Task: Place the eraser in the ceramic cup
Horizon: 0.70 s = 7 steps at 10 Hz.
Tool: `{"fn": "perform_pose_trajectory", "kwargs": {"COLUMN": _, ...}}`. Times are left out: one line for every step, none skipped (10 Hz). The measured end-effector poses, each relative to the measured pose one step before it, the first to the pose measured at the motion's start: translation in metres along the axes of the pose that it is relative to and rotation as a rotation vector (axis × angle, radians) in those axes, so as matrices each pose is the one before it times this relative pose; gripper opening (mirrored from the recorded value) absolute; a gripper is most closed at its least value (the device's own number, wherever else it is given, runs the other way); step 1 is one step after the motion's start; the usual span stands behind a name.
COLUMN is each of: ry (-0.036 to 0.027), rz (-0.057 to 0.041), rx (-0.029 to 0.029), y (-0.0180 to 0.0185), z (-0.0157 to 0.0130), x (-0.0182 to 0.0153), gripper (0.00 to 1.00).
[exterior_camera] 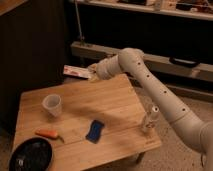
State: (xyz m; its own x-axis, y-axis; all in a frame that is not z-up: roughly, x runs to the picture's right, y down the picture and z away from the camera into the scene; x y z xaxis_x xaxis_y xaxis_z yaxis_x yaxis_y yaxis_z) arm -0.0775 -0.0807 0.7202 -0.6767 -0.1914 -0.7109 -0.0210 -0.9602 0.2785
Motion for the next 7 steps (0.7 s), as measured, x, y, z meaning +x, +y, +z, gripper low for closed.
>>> {"fn": "perform_pose_trajectory", "kwargs": {"ry": 0.00266, "rz": -0.01114, "rx": 0.00627, "y": 0.00667, "z": -0.00213, "x": 0.01106, "gripper": 0.00}}
{"fn": "perform_pose_trajectory", "kwargs": {"ry": 0.00400, "rz": -0.00960, "rx": 0.00409, "y": 0.00627, "z": 0.00070, "x": 0.00686, "gripper": 0.00}}
{"fn": "perform_pose_trajectory", "kwargs": {"ry": 0.00510, "rz": -0.01179, "rx": 0.00751, "y": 0.00505, "z": 0.00597, "x": 0.00350, "gripper": 0.00}}
{"fn": "perform_pose_trajectory", "kwargs": {"ry": 0.00844, "rz": -0.01795, "rx": 0.01178, "y": 0.00296, "z": 0.00862, "x": 0.00461, "gripper": 0.00}}
{"fn": "perform_pose_trajectory", "kwargs": {"ry": 0.00732, "rz": -0.03298, "rx": 0.02282, "y": 0.00115, "z": 0.01045, "x": 0.01049, "gripper": 0.00}}
{"fn": "perform_pose_trajectory", "kwargs": {"ry": -0.00451, "rz": -0.03055, "rx": 0.02051, "y": -0.00061, "z": 0.00656, "x": 0.00831, "gripper": 0.00}}
{"fn": "perform_pose_trajectory", "kwargs": {"ry": -0.01956, "rz": -0.04923, "rx": 0.03066, "y": -0.00190, "z": 0.00668, "x": 0.01115, "gripper": 0.00}}
